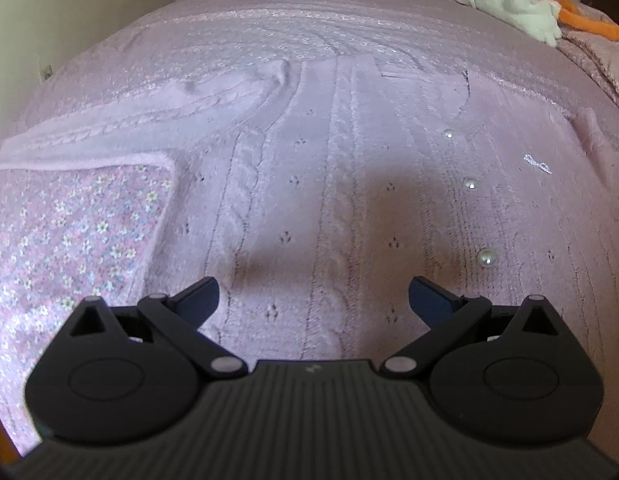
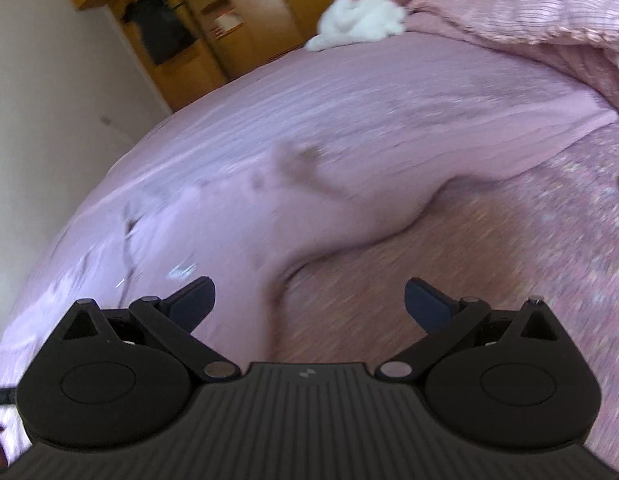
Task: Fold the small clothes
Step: 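Grasp the cardigan sleeve cuff with the right gripper and lift it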
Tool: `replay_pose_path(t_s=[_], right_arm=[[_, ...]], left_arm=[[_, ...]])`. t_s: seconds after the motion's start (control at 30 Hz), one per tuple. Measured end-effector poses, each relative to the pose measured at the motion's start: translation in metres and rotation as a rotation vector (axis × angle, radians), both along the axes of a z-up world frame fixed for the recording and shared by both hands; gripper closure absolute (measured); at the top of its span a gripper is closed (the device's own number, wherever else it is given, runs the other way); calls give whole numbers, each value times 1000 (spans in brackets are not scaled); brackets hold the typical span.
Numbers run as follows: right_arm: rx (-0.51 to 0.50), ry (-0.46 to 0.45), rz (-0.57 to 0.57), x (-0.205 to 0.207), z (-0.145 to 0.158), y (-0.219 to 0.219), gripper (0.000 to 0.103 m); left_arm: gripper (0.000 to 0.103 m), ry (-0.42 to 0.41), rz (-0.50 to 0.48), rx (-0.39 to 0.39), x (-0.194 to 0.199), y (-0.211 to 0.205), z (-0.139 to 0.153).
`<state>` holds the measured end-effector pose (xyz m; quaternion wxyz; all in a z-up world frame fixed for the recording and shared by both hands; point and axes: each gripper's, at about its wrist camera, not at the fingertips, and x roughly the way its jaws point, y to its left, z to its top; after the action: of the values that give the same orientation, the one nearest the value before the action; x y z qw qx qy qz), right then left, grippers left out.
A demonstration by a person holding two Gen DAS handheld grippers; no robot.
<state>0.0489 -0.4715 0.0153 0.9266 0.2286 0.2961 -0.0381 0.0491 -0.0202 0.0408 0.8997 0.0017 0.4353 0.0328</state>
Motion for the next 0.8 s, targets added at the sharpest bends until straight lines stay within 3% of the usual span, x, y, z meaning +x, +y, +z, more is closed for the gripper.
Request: replay_pose_path(t_s=[0.13, 0.3, 0.67, 0.7, 0.8], right_arm=[[28, -9, -84, 21, -9, -36, 0], [143, -28, -193, 44, -25, -81, 0], [202, -137, -335, 83, -38, -136, 1], [193, -127, -348, 88, -37, -138, 12], [184, -51, -382, 95, -37, -146, 72]], left_arm=[[0, -9, 4, 17, 7, -6, 2], [0, -1, 18, 24, 14, -8, -1], [0, 6, 20, 60, 25, -12, -2], [0, 7, 20, 63, 26, -12, -2], [0, 11, 24, 73, 26, -11, -5]])
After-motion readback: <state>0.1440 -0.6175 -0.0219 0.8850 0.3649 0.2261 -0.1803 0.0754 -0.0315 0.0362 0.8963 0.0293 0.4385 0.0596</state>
